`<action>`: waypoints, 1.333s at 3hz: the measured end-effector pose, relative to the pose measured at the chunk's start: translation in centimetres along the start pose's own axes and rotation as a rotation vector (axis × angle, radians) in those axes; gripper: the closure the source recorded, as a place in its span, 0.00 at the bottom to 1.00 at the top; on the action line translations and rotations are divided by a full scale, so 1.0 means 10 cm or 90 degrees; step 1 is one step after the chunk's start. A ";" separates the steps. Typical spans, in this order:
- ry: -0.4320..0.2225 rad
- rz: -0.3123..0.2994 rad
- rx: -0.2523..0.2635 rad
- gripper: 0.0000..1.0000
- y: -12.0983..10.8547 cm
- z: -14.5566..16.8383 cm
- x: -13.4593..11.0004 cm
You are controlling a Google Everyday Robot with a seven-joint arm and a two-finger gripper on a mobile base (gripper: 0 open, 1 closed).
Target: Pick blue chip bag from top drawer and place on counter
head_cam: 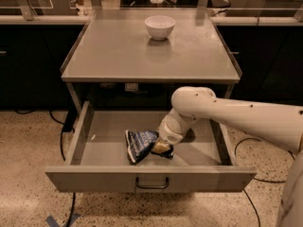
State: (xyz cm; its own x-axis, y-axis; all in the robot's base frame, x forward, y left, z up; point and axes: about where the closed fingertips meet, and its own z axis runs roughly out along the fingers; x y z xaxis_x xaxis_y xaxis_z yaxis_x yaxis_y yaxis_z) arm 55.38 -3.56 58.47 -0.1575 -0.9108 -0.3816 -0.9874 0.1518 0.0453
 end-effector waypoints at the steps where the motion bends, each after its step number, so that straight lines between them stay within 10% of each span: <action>1: 0.000 0.000 0.000 1.00 0.00 -0.08 -0.04; 4: -0.008 -0.024 0.097 1.00 -0.01 -0.76 -0.25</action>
Offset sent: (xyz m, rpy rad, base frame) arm 0.0060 -0.0036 0.0612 -0.0096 -0.1295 -0.0139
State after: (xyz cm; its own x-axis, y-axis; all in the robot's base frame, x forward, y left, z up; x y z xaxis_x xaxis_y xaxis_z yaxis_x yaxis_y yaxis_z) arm 55.78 -4.25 66.42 -0.1198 -0.9124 -0.3913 -0.9785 0.1751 -0.1087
